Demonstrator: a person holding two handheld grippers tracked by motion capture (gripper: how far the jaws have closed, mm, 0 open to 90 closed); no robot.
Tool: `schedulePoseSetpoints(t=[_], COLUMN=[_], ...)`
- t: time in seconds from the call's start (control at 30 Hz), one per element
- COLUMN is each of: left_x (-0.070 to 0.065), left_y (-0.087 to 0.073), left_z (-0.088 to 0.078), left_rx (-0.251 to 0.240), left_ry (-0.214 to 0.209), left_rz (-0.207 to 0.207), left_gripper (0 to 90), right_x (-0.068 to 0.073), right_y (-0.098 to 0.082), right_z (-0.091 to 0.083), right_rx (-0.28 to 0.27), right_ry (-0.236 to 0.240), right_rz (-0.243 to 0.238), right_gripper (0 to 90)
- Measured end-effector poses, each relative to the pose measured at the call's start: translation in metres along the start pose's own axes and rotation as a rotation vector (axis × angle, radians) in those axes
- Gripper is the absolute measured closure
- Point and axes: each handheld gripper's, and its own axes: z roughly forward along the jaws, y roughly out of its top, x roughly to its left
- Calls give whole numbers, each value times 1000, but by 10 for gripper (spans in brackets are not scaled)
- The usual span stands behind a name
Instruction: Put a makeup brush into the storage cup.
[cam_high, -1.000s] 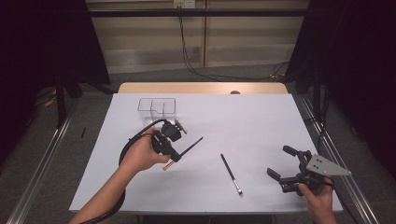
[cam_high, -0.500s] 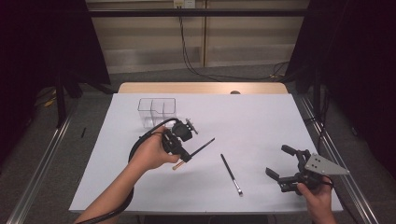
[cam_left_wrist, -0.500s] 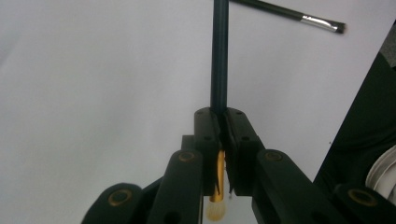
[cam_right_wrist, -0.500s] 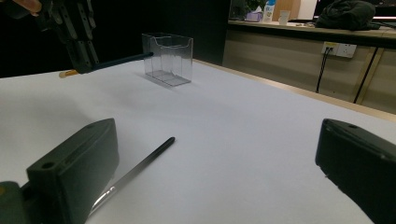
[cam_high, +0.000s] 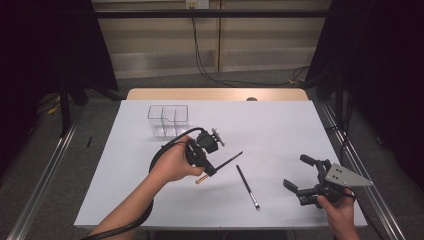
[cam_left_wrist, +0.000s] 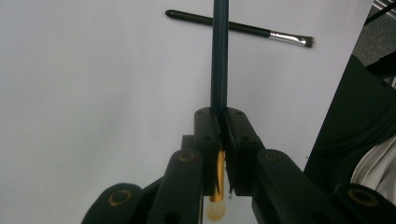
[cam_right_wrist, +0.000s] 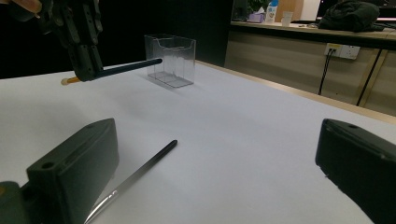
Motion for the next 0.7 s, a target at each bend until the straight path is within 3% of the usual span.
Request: schedulePoseSetpoints(t=[0.27, 0.33, 0.7], left_x=[-5, -8, -13], left_y=[6, 8, 17], left_z=[6, 9, 17], left_rx=[1, -8, 20], left_ry=[-20, -28, -53], left_rz=[35, 27, 63], left_gripper=[844, 844, 844], right_x=[1, 1, 2], right_y=[-1, 0, 4], right_z=[7, 9, 17], right_rx=[19, 17, 21], right_ry=[25, 25, 50], right_rz=[1, 0, -9], right_gripper=[0, 0, 0])
